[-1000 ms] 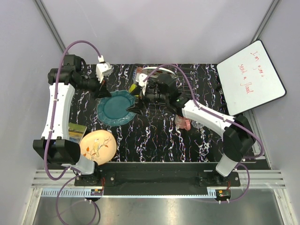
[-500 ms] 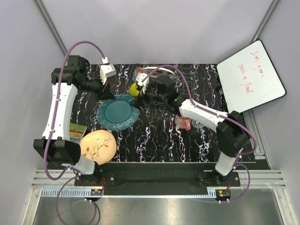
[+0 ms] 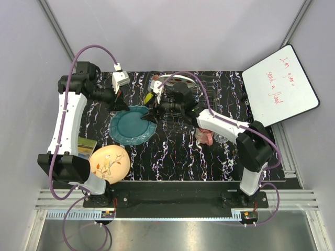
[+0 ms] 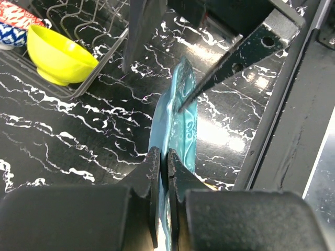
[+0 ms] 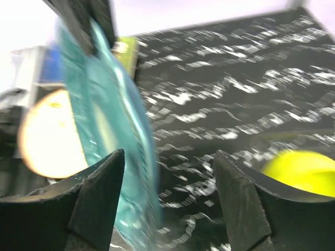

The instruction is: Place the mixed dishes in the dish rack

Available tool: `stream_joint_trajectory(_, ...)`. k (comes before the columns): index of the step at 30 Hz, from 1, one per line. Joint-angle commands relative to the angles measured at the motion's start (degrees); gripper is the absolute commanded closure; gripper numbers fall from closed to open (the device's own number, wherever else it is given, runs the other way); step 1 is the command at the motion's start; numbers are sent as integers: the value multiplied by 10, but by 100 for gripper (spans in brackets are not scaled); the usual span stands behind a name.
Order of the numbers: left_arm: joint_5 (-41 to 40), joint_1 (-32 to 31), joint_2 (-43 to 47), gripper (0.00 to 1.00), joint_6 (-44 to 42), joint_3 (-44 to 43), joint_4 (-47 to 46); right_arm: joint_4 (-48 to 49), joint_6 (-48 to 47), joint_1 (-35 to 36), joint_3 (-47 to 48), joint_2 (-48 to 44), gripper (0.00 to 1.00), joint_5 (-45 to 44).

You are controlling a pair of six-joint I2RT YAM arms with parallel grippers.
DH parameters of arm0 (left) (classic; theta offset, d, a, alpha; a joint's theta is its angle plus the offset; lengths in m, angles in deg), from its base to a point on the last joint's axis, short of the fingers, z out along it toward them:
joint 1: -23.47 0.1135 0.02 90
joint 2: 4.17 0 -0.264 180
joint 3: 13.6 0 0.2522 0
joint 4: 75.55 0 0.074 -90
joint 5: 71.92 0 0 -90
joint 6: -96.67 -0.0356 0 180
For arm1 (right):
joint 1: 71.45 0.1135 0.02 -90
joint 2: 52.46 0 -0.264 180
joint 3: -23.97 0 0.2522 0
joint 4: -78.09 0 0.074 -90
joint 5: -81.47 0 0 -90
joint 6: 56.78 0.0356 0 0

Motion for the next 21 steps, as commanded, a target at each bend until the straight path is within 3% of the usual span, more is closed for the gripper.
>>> stream_joint_trajectory(1,73,-6,6,100,25,-15,-32,52,88,-3,43,14,27,113)
stream_joint_trajectory(5,72,-9,6,100,38,-9,-48,46,95,-2,48,21,40,140)
stream_joint_trajectory(8,69,-9,7,100,50,0,-64,22,92,-2,47,16,63,145)
stream_joint_trajectory(9,69,-9,9,100,53,2,-67,3,81,-2,48,14,83,143)
stream_joint_trajectory(11,67,-9,10,100,59,6,-77,-30,64,-2,50,9,100,131)
stream_joint_trajectory(16,53,-9,12,100,103,10,-108,-75,25,-3,43,-11,100,68)
stream_joint_trajectory(18,17,-10,14,100,160,20,-149,-82,5,-4,38,-27,100,41)
stream_joint_trajectory(21,-11,-10,16,100,171,28,-161,-81,-29,-7,25,-55,100,-4)
